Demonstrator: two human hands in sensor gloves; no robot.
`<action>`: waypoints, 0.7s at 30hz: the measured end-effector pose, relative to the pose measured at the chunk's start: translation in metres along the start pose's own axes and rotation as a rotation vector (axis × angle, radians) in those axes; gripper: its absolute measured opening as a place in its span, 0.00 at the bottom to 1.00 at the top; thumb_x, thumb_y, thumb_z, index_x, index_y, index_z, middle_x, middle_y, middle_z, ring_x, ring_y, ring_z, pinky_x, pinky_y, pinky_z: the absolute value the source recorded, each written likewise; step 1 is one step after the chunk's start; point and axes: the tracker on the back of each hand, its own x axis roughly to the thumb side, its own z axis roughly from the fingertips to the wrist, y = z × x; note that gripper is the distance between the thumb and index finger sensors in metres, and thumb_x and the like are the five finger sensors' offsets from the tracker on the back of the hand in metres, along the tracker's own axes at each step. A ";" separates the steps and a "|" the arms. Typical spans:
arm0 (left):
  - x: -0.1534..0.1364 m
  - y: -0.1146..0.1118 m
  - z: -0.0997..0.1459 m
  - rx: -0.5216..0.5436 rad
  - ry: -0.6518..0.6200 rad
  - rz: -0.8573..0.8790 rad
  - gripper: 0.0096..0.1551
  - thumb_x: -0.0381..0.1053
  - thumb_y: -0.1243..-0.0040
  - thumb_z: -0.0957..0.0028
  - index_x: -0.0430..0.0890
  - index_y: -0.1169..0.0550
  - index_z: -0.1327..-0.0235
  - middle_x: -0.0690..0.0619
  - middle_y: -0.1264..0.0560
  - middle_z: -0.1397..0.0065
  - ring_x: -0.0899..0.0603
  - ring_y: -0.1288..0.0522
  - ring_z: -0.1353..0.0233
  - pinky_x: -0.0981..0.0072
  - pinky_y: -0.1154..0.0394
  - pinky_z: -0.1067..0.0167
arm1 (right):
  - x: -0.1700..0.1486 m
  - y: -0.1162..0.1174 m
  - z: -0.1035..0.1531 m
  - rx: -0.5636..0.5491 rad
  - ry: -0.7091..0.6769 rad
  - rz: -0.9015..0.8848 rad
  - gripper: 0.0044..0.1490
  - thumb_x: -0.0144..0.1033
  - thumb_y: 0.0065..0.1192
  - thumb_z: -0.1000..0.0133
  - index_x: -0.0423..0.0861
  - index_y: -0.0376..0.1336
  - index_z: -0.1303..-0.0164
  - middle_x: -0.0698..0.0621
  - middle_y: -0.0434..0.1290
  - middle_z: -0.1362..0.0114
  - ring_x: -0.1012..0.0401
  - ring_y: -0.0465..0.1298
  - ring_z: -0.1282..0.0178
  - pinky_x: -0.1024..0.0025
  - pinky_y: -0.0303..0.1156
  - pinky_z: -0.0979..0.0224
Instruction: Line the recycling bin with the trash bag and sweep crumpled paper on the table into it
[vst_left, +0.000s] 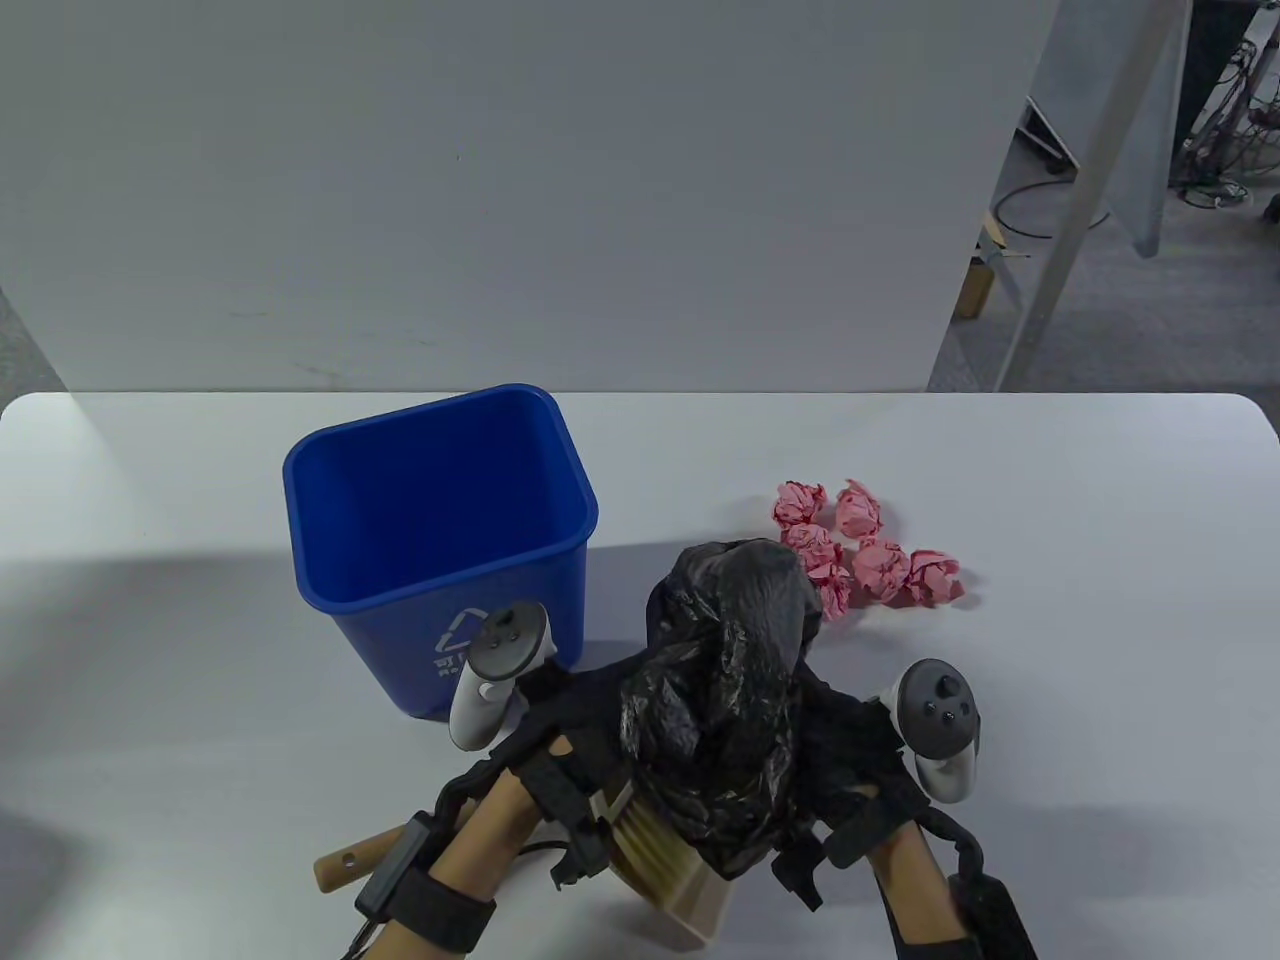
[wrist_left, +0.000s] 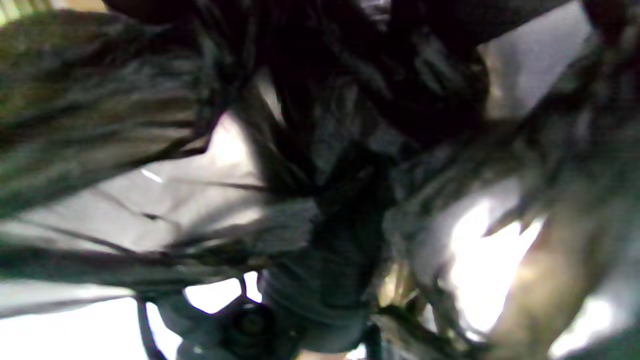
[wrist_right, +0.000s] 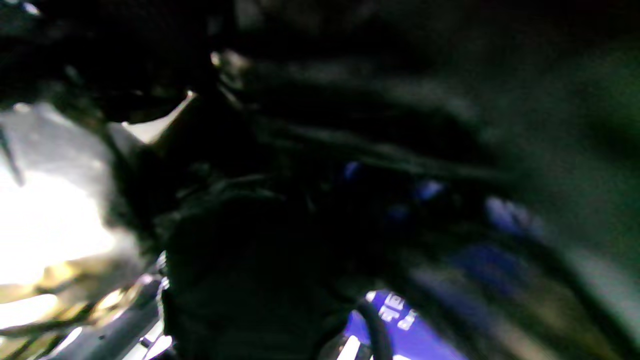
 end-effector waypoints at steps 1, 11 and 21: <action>-0.002 -0.001 -0.001 0.000 -0.004 0.026 0.34 0.63 0.55 0.36 0.67 0.40 0.13 0.38 0.59 0.09 0.19 0.49 0.15 0.18 0.40 0.31 | 0.000 0.001 0.000 0.002 -0.002 -0.003 0.28 0.51 0.45 0.33 0.48 0.67 0.33 0.29 0.47 0.11 0.28 0.52 0.19 0.22 0.56 0.31; 0.039 -0.014 0.008 0.018 -0.138 -0.029 0.34 0.64 0.56 0.35 0.70 0.44 0.13 0.43 0.61 0.09 0.21 0.45 0.15 0.22 0.37 0.30 | 0.038 0.003 -0.006 -0.089 -0.159 -0.004 0.28 0.52 0.43 0.32 0.51 0.66 0.31 0.36 0.47 0.09 0.25 0.44 0.20 0.18 0.47 0.34; 0.123 -0.003 0.066 0.219 -0.413 -0.159 0.34 0.64 0.57 0.34 0.67 0.42 0.12 0.46 0.58 0.08 0.21 0.44 0.15 0.21 0.36 0.31 | 0.132 0.046 -0.061 0.028 -0.367 0.009 0.27 0.51 0.44 0.32 0.51 0.67 0.31 0.39 0.49 0.08 0.26 0.43 0.19 0.18 0.47 0.33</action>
